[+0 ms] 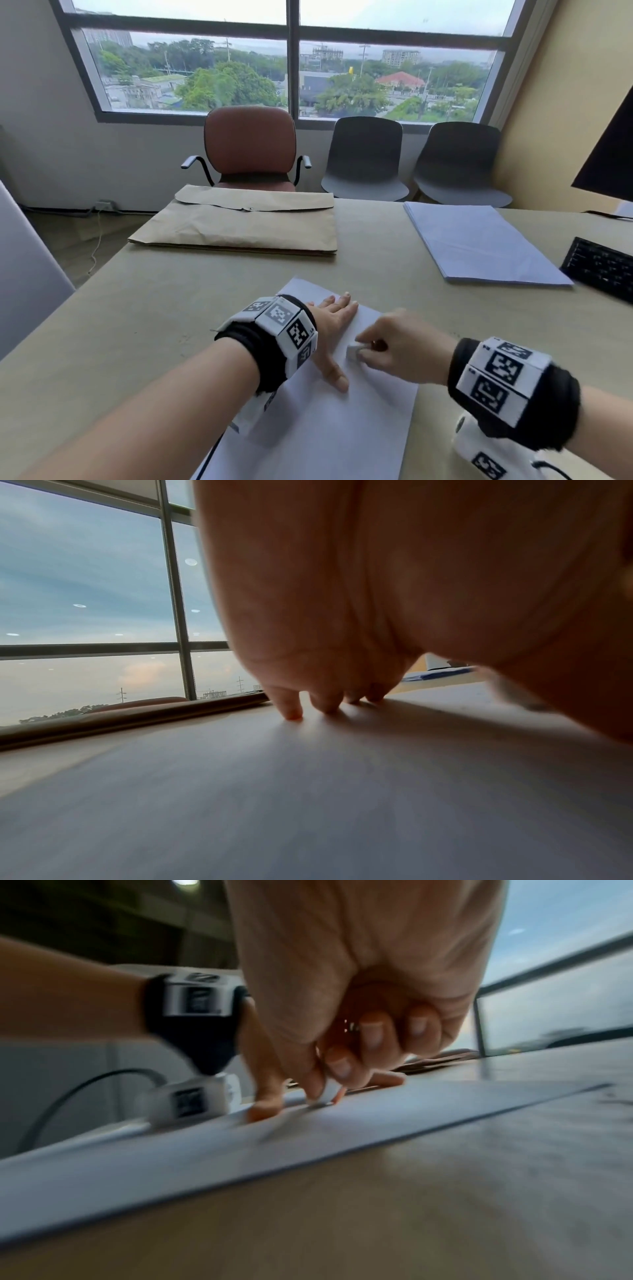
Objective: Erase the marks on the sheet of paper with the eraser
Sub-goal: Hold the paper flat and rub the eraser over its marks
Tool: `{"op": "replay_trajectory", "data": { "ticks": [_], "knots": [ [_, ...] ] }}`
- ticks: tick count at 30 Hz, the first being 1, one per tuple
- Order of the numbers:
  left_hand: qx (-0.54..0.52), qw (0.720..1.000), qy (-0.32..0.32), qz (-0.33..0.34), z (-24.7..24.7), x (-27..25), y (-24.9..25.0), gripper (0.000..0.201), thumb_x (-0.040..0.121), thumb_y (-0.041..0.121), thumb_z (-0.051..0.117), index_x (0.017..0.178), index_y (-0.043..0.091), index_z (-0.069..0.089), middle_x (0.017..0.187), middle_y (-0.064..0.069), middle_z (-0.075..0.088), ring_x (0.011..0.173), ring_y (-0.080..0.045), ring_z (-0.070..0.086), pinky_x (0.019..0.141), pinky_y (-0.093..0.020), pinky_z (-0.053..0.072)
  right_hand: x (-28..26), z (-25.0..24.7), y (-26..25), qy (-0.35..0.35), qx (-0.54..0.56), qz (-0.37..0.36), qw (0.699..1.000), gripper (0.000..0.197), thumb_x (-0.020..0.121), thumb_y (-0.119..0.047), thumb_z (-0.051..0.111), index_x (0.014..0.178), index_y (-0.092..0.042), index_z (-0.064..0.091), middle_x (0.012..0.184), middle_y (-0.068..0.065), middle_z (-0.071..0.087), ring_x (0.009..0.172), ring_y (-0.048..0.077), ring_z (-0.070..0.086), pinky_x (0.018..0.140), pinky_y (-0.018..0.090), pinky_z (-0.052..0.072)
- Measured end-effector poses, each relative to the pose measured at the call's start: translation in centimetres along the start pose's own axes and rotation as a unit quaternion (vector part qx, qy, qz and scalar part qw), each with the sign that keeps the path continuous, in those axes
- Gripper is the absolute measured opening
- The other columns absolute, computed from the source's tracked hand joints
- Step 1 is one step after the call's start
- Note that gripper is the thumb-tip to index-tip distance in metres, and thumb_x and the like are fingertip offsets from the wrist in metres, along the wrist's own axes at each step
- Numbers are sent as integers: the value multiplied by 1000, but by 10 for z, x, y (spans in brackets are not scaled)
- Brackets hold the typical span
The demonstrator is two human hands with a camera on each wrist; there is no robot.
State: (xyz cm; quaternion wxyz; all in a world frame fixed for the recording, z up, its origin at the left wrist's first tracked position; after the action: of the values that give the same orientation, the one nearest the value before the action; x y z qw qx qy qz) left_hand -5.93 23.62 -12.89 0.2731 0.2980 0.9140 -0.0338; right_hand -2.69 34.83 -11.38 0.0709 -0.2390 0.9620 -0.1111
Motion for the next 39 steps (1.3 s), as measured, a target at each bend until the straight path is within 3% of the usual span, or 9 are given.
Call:
{"op": "replay_trajectory", "data": {
  "ticks": [5, 10, 14, 19, 22, 25, 30, 36, 39],
  "knots": [
    [-4, 1000, 4, 0, 1, 0, -1, 123, 73, 49, 74, 149, 13, -16, 157, -3, -21, 146, -18, -15, 119, -36, 0, 17, -13, 18, 54, -59, 59, 995, 29, 91, -29, 47, 75, -9, 62, 84, 13, 65, 72, 25, 46, 64, 25, 30],
    [2, 1000, -2, -3, -2, -3, 1, 121, 75, 48, 72, 149, 13, -18, 157, -2, -23, 146, -17, -16, 119, -36, 0, -20, 6, -10, -22, 27, -86, 996, 37, 89, -35, 49, 55, -21, 45, 47, -1, 36, 60, 15, 32, 52, 21, 25],
    [-11, 1000, 6, 2, -2, -4, -2, 121, 74, 50, 72, 149, 16, -16, 158, 0, -19, 146, -15, -13, 120, -36, 1, -11, -11, 24, 29, 194, 50, 979, 46, 88, -33, 58, 49, -22, 37, 43, -5, 30, 41, 10, 27, 47, 20, 22],
    [-83, 994, 71, 14, -10, -14, -9, 105, 81, 45, 67, 151, 21, -8, 158, 4, -16, 147, -19, -12, 120, -40, 1, -16, -37, 52, 151, 606, 299, 721, 30, 97, -29, 42, 78, -10, 55, 64, 4, 49, 54, 18, 46, 52, 26, 36],
    [-114, 991, 63, -25, -17, -28, -32, 103, 81, 41, 69, 151, 24, -5, 158, 6, -15, 146, -16, -14, 118, -37, 0, -21, -22, 26, 147, 750, 297, 572, 37, 100, -26, 34, 74, -7, 52, 73, 12, 56, 68, 26, 54, 62, 31, 43],
    [-30, 996, -9, -84, -10, -41, -53, 112, 78, 40, 73, 151, 23, -10, 158, 6, -16, 146, -15, -16, 118, -38, 0, -22, 10, -22, 51, 825, 265, 496, 39, 98, -26, 34, 70, -6, 52, 82, 17, 64, 75, 28, 62, 67, 33, 48],
    [-27, 994, -31, -97, 0, -45, -60, 119, 75, 38, 76, 150, 18, -14, 158, 2, -17, 147, -17, -10, 117, -31, 2, -15, 50, -65, -69, 834, 260, 481, 34, 98, -27, 34, 82, -4, 53, 86, 19, 67, 70, 27, 67, 62, 34, 52],
    [-21, 994, -28, -102, 2, -40, -60, 119, 75, 37, 77, 150, 17, -14, 158, 1, -16, 147, -17, -7, 118, -32, 3, -3, 16, 31, 320, 744, 364, 460, 27, 97, -24, 36, 80, -9, 51, 77, 9, 52, 62, 18, 53, 52, 25, 46],
    [-26, 994, -31, -103, 3, -38, -63, 121, 74, 37, 78, 150, 18, -15, 158, 2, -17, 147, -18, -8, 118, -34, 3, -6, 12, 24, 340, 765, 325, 440, 30, 98, -23, 36, 74, -14, 52, 75, 6, 52, 62, 16, 51, 57, 24, 39]
  ]
}}
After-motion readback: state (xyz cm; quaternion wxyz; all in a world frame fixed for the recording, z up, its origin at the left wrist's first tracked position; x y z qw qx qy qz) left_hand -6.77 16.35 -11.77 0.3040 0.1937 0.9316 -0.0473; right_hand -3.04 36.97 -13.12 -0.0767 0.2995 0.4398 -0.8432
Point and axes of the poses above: each hand's wrist, its own x-axis towards the middle knuckle, its own z-axis out of the palm, y = z × x, the point moved 4 cm from there along x, towards the middle knuckle
